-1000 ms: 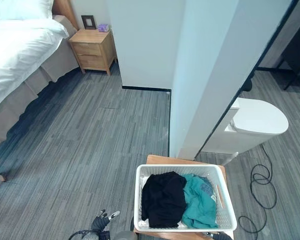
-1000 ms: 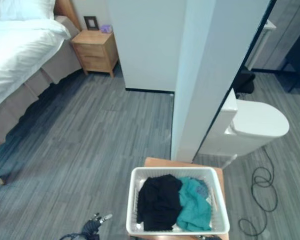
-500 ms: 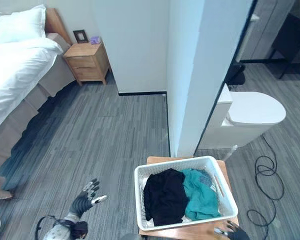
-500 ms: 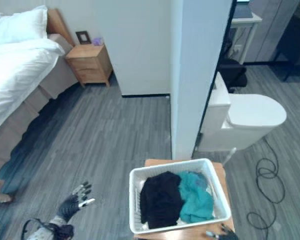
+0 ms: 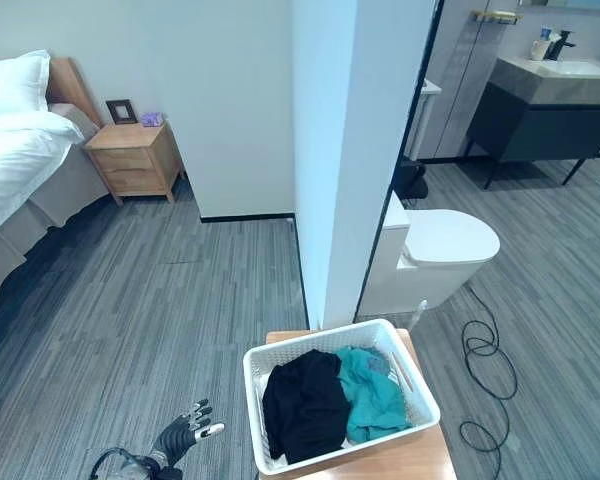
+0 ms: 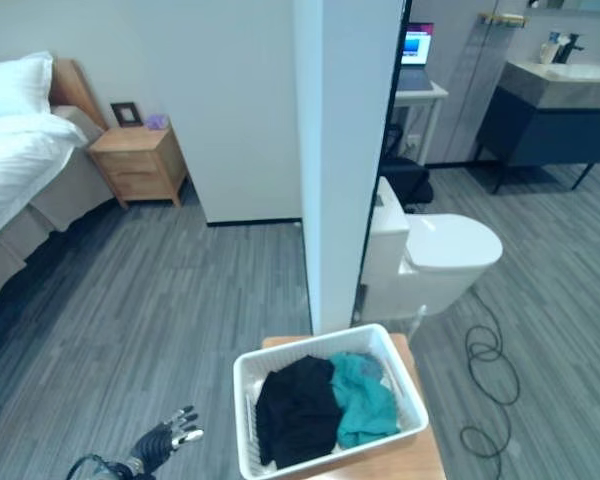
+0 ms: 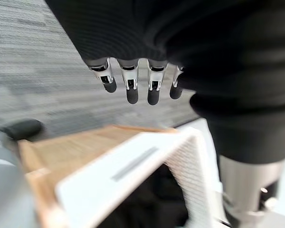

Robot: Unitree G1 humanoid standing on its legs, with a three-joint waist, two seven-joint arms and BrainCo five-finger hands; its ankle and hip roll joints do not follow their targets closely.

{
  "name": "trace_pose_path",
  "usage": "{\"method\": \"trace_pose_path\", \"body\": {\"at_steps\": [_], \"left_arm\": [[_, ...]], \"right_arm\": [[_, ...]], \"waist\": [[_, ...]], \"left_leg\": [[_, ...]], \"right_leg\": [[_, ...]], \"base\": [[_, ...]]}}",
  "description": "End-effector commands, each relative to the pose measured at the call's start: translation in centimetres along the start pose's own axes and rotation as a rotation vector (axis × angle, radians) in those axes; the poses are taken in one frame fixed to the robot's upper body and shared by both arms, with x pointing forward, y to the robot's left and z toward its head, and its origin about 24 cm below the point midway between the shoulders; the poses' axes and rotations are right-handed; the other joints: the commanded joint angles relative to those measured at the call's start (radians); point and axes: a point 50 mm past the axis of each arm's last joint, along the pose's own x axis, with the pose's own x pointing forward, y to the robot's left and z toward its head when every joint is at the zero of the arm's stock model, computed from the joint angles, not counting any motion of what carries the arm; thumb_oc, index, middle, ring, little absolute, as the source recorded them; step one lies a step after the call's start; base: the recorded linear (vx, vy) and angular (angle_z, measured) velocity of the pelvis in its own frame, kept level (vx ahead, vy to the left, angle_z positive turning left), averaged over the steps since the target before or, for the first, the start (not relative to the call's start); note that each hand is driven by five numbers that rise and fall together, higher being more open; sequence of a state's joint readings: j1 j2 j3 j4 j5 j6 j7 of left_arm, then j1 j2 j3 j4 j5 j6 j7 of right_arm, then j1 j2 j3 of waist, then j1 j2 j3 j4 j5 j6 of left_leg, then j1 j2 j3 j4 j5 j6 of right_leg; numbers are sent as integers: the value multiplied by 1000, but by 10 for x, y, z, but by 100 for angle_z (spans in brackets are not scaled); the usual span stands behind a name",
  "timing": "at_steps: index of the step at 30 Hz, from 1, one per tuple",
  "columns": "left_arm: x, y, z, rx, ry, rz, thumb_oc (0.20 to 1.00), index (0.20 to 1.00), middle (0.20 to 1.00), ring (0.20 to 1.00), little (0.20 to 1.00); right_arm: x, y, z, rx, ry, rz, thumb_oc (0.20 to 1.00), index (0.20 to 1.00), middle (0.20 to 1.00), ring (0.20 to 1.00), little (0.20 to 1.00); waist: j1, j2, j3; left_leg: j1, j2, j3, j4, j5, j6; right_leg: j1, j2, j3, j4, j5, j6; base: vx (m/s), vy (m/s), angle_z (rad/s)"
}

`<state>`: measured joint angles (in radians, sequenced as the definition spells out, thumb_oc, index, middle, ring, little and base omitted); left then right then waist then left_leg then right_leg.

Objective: Grab the laundry basket,head to the washer,open it,put in the laundry and shut it.

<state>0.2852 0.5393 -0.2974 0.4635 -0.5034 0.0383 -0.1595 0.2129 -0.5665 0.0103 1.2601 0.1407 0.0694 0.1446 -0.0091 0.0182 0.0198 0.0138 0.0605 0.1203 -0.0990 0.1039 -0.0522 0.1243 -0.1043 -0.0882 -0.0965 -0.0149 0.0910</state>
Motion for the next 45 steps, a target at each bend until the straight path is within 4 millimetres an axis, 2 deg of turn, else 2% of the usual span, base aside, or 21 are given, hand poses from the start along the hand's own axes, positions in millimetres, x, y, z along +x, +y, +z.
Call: {"method": "trace_pose_path", "body": {"at_steps": [1,2,3,4,5,7,9,13,14,17,20,24,26,28,30,32,34,37,39,44,45], "left_arm": [[4,7,41,-55,-163,52,1000,1000,1000,1000,1000],[1,9,45,-78,-181,52,1000,1000,1000,1000,1000],[1,9,45,-78,-181,52,1000,1000,1000,1000,1000],[-3,8,52,-139,-208,20,1000,1000,1000,1000,1000],[-3,7,52,-138,-207,18,1000,1000,1000,1000,1000],[-9,5,53,-189,-210,-5,1000,1000,1000,1000,1000],[-17,7,62,-199,-226,-16,1000,1000,1000,1000,1000],[-19,3,65,-194,-215,-51,1000,1000,1000,1000,1000],[-18,-2,63,-174,-197,-79,1000,1000,1000,1000,1000],[-15,-4,64,-147,-189,-85,1000,1000,1000,1000,1000],[-5,-9,63,-80,-171,-75,1000,1000,1000,1000,1000],[4,-11,62,-39,-163,-66,1000,1000,1000,1000,1000],[20,-13,66,8,-163,-16,1000,1000,1000,1000,1000],[26,-15,67,10,-163,1,1000,1000,1000,1000,1000],[43,-24,76,20,-166,29,1000,1000,1000,1000,1000],[48,-27,78,26,-161,34,1000,1000,1000,1000,1000],[64,-32,89,34,-146,72,1000,1000,1000,1000,1000],[74,-36,94,37,-121,95,1000,1000,1000,1000,1000],[85,-40,110,56,-112,123,1000,1000,1000,1000,1000],[92,-45,136,103,-138,130,1000,1000,1000,1000,1000],[92,-45,136,102,-138,130,1000,1000,1000,1000,1000]], "right_arm": [[-58,-77,133,-162,-505,-134,1000,1000,1000,1000,1000],[-86,-92,158,-194,-630,-163,1000,1000,1000,1000,1000],[-86,-92,158,-194,-630,-163,1000,1000,1000,1000,1000],[-134,-102,196,-197,-860,-156,1000,1000,1000,1000,1000],[-134,-102,195,-195,-858,-158,1000,1000,1000,1000,1000],[-170,-98,219,-175,-1038,-95,1000,1000,1000,1000,1000],[-190,-87,240,-169,-1162,-42,1000,1000,1000,1000,1000],[-195,-73,253,-193,-1192,9,1000,1000,1000,1000,1000],[-197,-64,261,-238,-1196,23,1000,1000,1000,1000,1000],[-192,-56,266,-258,-1184,39,1000,1000,1000,1000,1000],[-181,-42,272,-269,-1147,65,1000,1000,1000,1000,1000],[-175,-39,275,-268,-1121,63,1000,1000,1000,1000,1000],[-172,-38,280,-261,-1107,52,1000,1000,1000,1000,1000],[-173,-38,281,-264,-1109,47,1000,1000,1000,1000,1000],[-179,-29,288,-270,-1146,64,1000,1000,1000,1000,1000],[-182,-25,289,-272,-1160,76,1000,1000,1000,1000,1000],[-188,-10,294,-289,-1207,120,1000,1000,1000,1000,1000],[-190,-3,295,-293,-1223,143,1000,1000,1000,1000,1000],[-191,5,297,-301,-1237,162,1000,1000,1000,1000,1000],[-191,11,306,-289,-1246,169,1000,1000,1000,1000,1000],[-191,11,306,-289,-1246,169,1000,1000,1000,1000,1000]], "waist": [[-1,1,32],[-10,2,32],[-9,2,31],[-24,3,33],[-22,4,30],[-29,7,24],[-30,11,20],[-30,12,20],[-29,10,23],[-32,9,27],[-30,6,42],[-31,6,57],[-30,5,81],[-31,4,86],[-35,2,109],[-36,1,118],[-41,-4,148],[-44,-8,171],[-45,-14,206],[-41,-17,262],[-42,-17,262]], "left_leg": [[80,28,-53,27,-110,-19],[83,29,-46,24,-110,-22],[82,29,-46,25,-110,-22],[91,31,-33,20,-111,-26],[88,30,-33,20,-109,-26],[94,30,-20,18,-109,-30],[103,29,-10,16,-109,-32],[107,30,-3,15,-110,-34],[107,32,0,13,-110,-36],[106,33,2,13,-110,-38],[95,34,-2,12,-109,-38],[82,35,-5,12,-107,-39],[58,35,-12,12,-101,-39],[52,35,-11,12,-100,-39],[35,36,-14,12,-96,-38],[29,35,-14,12,-94,-38],[7,36,-17,12,-87,-37],[-8,36,-20,17,-83,-35],[-35,37,-24,28,-76,-35],[-92,36,-38,65,-69,-36],[-93,36,-38,65,-69,-36]], "right_leg": [[-38,-1,-63,52,-5,28],[-39,0,-59,50,-1,30],[-40,0,-59,50,-1,30],[-39,0,-51,47,5,35],[-43,0,-51,47,7,35],[-42,-2,-44,42,17,39],[-40,-4,-41,42,23,42],[-42,-5,-39,45,25,44],[-44,-5,-37,44,27,44],[-46,-4,-36,41,27,44],[-56,-3,-35,36,27,42],[-67,-3,-36,31,29,41],[-86,-2,-37,25,34,38],[-90,-2,-36,24,35,37],[-109,-1,-30,28,38,33],[-116,0,-29,30,38,32],[-143,1,-26,36,44,30],[-162,1,-22,44,45,27],[-190,2,-18,55,50,24],[-234,0,-15,70,61,19],[-235,0,-15,70,61,19]], "base": [[5,5,-5],[-2,5,-7],[3,18,-8],[-2,14,-7],[0,0,0],[13,13,-2],[24,18,-16],[10,2,-9],[4,-6,-13],[2,-8,-11],[0,0,0],[-45,-12,0],[-100,-19,-4],[-69,-10,-2],[-90,-11,-3],[-82,-11,-3],[-112,-23,-2],[-92,-17,-2],[-168,-39,-1],[-111,-28,0],[-106,-39,2]]}}
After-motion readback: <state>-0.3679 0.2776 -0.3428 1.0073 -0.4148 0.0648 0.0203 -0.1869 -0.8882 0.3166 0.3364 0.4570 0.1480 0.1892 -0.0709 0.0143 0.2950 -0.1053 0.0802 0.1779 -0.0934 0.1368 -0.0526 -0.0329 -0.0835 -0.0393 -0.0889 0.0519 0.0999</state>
